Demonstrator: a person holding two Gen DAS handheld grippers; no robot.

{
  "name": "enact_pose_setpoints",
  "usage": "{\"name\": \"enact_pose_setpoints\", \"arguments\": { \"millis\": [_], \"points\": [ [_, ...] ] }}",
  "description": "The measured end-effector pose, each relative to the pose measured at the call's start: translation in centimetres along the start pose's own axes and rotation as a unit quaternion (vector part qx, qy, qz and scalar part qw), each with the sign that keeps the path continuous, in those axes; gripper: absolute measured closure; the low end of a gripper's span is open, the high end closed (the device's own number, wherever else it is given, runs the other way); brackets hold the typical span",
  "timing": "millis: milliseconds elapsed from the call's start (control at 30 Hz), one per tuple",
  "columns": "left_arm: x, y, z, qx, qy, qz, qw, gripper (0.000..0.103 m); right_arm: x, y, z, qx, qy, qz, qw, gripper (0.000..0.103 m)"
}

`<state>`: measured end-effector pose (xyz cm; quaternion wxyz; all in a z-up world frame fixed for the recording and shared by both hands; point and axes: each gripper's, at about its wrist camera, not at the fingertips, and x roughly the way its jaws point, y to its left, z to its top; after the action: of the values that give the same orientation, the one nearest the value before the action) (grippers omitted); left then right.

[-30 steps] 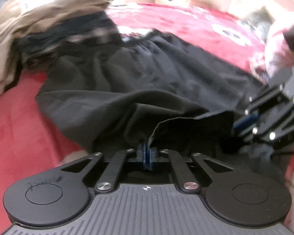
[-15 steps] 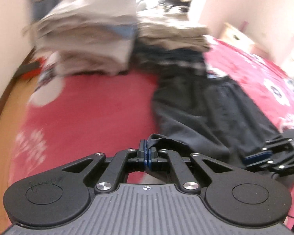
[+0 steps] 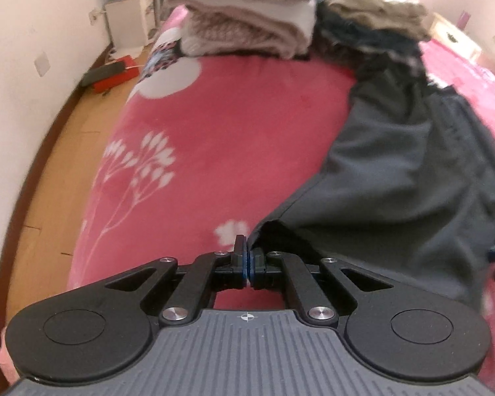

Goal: Fold clothes

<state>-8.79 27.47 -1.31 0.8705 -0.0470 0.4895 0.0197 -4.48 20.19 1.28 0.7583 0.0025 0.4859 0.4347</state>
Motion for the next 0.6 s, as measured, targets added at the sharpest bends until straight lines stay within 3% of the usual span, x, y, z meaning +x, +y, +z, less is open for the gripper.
{"name": "enact_pose_setpoints", "arguments": {
  "millis": [233,400,500,567,600],
  "points": [
    [4.2,1.0,1.2,-0.037,0.034,-0.017,0.9986,0.103,3.7,5.6,-0.8,-0.156,0.017,0.012,0.987,0.069],
    [5.8,1.1,3.8,-0.067,0.05,-0.038,0.9958,0.103,6.2,9.1,-3.0,-0.303,0.053,-0.033,0.951,0.05],
    [6.9,1.2,5.0,-0.076,0.07,-0.042,0.9938,0.103,7.9,9.4,-4.5,-0.354,0.077,-0.079,0.929,0.053],
    [7.2,1.2,5.3,-0.075,0.074,-0.044,0.9935,0.103,8.4,9.0,-4.8,-0.351,0.074,-0.098,0.928,0.061],
    [7.3,1.2,5.4,-0.074,0.075,-0.046,0.9934,0.103,8.3,8.7,-4.8,-0.338,0.07,-0.1,0.933,0.069]
  ]
}}
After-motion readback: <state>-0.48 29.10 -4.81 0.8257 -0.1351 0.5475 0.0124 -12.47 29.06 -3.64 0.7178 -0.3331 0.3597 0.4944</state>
